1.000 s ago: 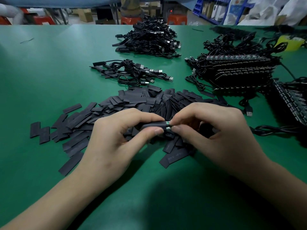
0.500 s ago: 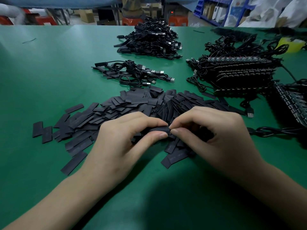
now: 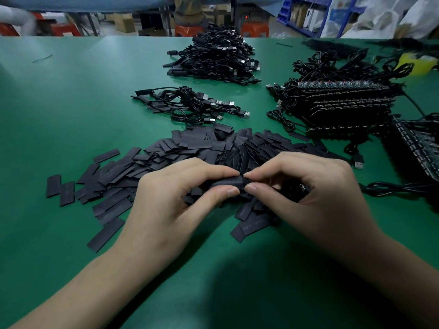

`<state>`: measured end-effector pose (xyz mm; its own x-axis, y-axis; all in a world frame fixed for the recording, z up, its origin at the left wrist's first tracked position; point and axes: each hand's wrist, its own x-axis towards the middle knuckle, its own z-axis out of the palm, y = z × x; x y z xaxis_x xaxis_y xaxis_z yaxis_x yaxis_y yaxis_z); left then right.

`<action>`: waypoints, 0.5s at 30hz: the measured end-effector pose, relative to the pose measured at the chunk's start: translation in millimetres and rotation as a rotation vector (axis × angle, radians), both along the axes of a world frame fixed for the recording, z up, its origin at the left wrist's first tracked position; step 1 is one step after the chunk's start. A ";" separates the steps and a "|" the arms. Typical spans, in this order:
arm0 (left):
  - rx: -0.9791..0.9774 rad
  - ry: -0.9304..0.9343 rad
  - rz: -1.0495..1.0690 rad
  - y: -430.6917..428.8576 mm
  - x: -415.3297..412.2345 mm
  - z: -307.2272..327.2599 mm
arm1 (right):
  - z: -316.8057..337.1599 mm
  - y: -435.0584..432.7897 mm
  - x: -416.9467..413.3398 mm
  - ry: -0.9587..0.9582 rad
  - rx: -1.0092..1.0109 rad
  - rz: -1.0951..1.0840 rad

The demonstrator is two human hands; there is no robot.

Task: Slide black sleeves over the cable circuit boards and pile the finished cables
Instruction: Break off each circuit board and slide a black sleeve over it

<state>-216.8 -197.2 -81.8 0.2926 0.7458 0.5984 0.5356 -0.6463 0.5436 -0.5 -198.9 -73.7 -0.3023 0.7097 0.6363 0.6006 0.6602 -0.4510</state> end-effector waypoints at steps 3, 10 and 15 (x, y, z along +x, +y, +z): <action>0.011 -0.001 -0.007 0.0 0.2 -0.3 | -0.8 -1.2 -0.1 0.008 -0.011 0.001; 0.046 -0.003 -0.025 2.8 -1.2 -2.1 | -1.3 -2.9 -3.4 0.019 -0.015 -0.015; 0.023 0.007 -0.045 4.5 -1.1 -2.7 | -0.1 -2.6 -3.9 0.011 -0.032 -0.004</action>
<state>-217.9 -192.7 -84.5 0.3296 0.7178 0.6132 0.5094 -0.6821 0.5247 -4.4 -201.4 -73.8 -0.2925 0.7308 0.6167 0.5981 0.6430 -0.4783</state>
